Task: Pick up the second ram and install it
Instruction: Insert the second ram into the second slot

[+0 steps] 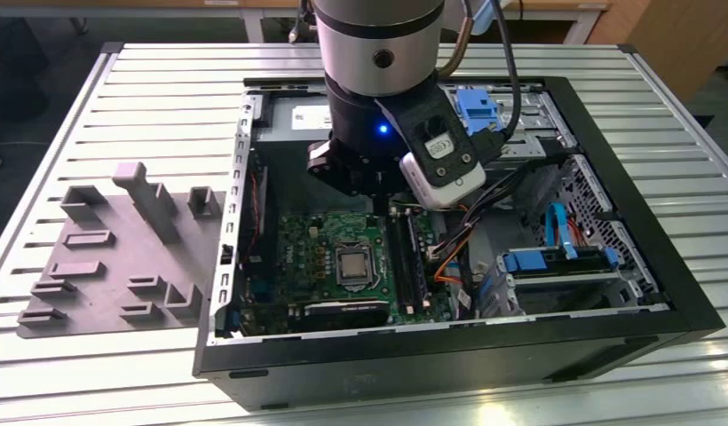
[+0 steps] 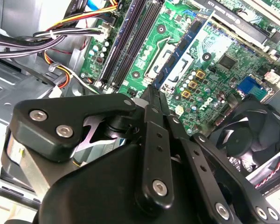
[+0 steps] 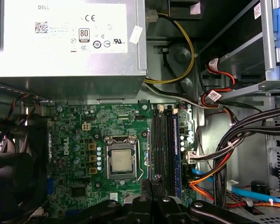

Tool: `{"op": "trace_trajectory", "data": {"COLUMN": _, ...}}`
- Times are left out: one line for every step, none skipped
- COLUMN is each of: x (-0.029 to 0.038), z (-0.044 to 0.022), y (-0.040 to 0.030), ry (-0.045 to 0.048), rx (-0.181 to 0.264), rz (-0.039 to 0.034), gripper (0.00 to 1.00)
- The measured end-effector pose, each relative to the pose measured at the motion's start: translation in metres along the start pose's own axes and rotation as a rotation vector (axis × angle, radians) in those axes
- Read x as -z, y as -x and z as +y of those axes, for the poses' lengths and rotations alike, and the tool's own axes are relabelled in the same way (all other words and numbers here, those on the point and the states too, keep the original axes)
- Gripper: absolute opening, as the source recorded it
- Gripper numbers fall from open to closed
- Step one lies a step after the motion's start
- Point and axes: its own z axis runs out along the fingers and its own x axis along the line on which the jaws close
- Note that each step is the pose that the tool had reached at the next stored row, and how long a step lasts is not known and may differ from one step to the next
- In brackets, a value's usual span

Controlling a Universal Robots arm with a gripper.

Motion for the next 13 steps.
{"op": "trace_trajectory", "data": {"x": 0.0000, "z": 0.0000, "y": 0.0000, "ry": -0.0001, "rx": 0.000, "rz": 0.0000, "gripper": 0.11}}
{"op": "trace_trajectory", "data": {"x": -0.0002, "z": 0.0001, "y": 0.0000, "ry": 0.0000, "rx": 0.000, "rz": 0.0000, "gripper": 0.11}}
{"op": "trace_trajectory", "data": {"x": -0.0003, "z": 0.0001, "y": 0.0001, "ry": -0.0001, "rx": 0.000, "rz": 0.0000, "gripper": 0.11}}
{"op": "trace_trajectory", "data": {"x": -0.0006, "z": 0.0000, "y": 0.0003, "ry": -0.0001, "rx": 0.000, "rz": 0.0000, "gripper": 0.11}}
{"op": "trace_trajectory", "data": {"x": -0.0009, "z": 0.0000, "y": 0.0005, "ry": 0.0000, "rx": 0.000, "rz": 0.0000, "gripper": 0.11}}
{"op": "trace_trajectory", "data": {"x": -0.0011, "z": 0.0000, "y": 0.0006, "ry": 0.0000, "rx": 0.000, "rz": 0.0000, "gripper": 0.11}}
{"op": "trace_trajectory", "data": {"x": -0.0013, "z": 0.0000, "y": 0.0007, "ry": 0.0000, "rx": 0.000, "rz": 0.0000, "gripper": 0.11}}
{"op": "trace_trajectory", "data": {"x": -0.0015, "z": 0.0000, "y": 0.0008, "ry": 0.0000, "rx": 0.000, "rz": 0.0000, "gripper": 0.11}}
{"op": "trace_trajectory", "data": {"x": -0.0018, "z": -0.0001, "y": 0.0008, "ry": 0.0000, "rx": 0.000, "rz": 0.0000, "gripper": 0.11}}
{"op": "trace_trajectory", "data": {"x": -0.0020, "z": -0.0001, "y": 0.0009, "ry": 0.0000, "rx": 0.000, "rz": 0.0000, "gripper": 0.11}}
{"op": "trace_trajectory", "data": {"x": -0.0022, "z": -0.0001, "y": 0.0009, "ry": 0.0001, "rx": 0.000, "rz": 0.0000, "gripper": 0.11}}
{"op": "trace_trajectory", "data": {"x": -0.0024, "z": -0.0001, "y": 0.0009, "ry": 0.0000, "rx": 0.000, "rz": 0.0000, "gripper": 0.11}}
{"op": "trace_trajectory", "data": {"x": -0.0027, "z": -0.0001, "y": 0.0009, "ry": 0.0000, "rx": 0.000, "rz": 0.0000, "gripper": 0.11}}
